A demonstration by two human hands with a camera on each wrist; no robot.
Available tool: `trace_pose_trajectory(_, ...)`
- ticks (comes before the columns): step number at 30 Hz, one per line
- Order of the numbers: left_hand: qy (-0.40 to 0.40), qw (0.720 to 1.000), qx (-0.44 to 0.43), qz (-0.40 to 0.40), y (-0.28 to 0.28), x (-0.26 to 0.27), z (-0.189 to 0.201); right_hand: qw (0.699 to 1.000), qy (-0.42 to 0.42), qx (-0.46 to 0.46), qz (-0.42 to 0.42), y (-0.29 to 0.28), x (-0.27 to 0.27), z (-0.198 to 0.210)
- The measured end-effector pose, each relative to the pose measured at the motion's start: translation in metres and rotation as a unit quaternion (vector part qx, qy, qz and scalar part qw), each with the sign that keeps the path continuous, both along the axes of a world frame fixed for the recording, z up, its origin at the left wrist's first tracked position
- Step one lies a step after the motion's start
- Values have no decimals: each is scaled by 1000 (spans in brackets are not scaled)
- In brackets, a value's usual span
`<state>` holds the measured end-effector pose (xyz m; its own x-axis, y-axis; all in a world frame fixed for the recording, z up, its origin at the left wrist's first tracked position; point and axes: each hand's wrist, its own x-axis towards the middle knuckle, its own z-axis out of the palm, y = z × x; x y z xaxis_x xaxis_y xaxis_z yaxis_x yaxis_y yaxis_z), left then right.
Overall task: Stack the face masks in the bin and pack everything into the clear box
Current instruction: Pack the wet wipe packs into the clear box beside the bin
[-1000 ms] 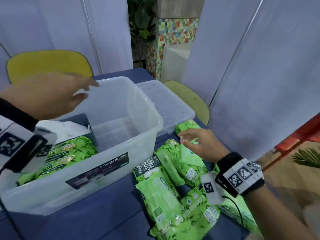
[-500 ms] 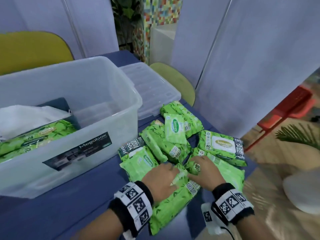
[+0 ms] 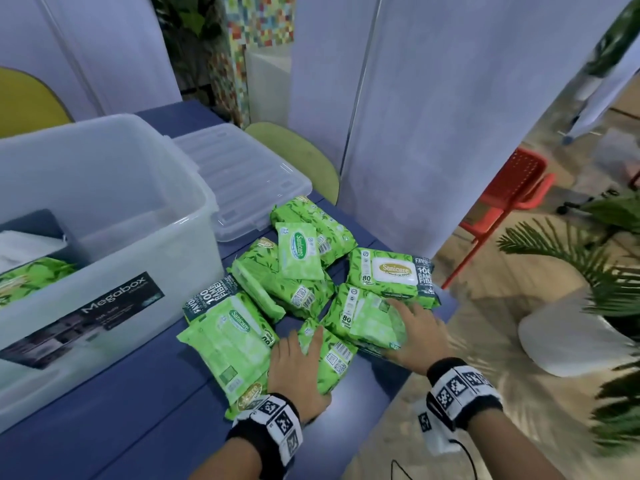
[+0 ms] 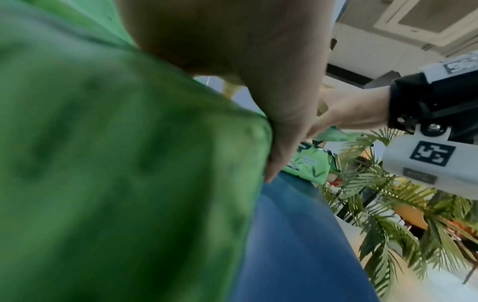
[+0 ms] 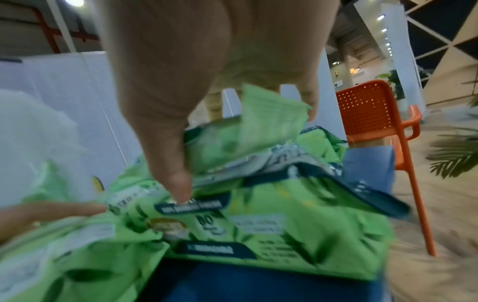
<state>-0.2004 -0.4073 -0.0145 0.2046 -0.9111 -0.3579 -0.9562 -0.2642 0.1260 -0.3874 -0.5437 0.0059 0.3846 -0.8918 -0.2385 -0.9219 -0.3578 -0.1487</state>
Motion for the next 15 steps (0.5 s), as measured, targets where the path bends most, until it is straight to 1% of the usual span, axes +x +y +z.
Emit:
trace_pose_trajectory(3, 28, 999, -17, 10, -3, 4, 5, 993, -110, 31, -7, -4, 11, 10)
trace_pose_trajectory(4, 42, 999, -28, 18, -3, 7, 8, 990, -139, 34, 2, -8, 19, 13)
trace_pose_trajectory(6, 83, 994, -63, 39, 0, 12, 16, 985, -170, 31, 23, -19, 42, 23)
trace_pose_trajectory(8, 151, 979, -113, 72, 5, 18, 26, 982, -184, 19, 33, -34, 71, 28)
trace_pose_trajectory(9, 200, 965, -142, 94, 8, 22, 32, 981, -189, 17, 32, -42, 87, 29)
trace_pose_trajectory(11, 307, 918, -214, 133, 14, 31, 44, 981, -191, 16, 31, -58, 117, 27)
trace_pose_trajectory(13, 392, 858, -286, 168, 21, 41, 50, 983, -173, 4, 55, -68, 147, 26)
trace_pose_trajectory(15, 475, 788, -326, 219, 25, 50, 55, 985, -144, -13, 92, -71, 172, 24)
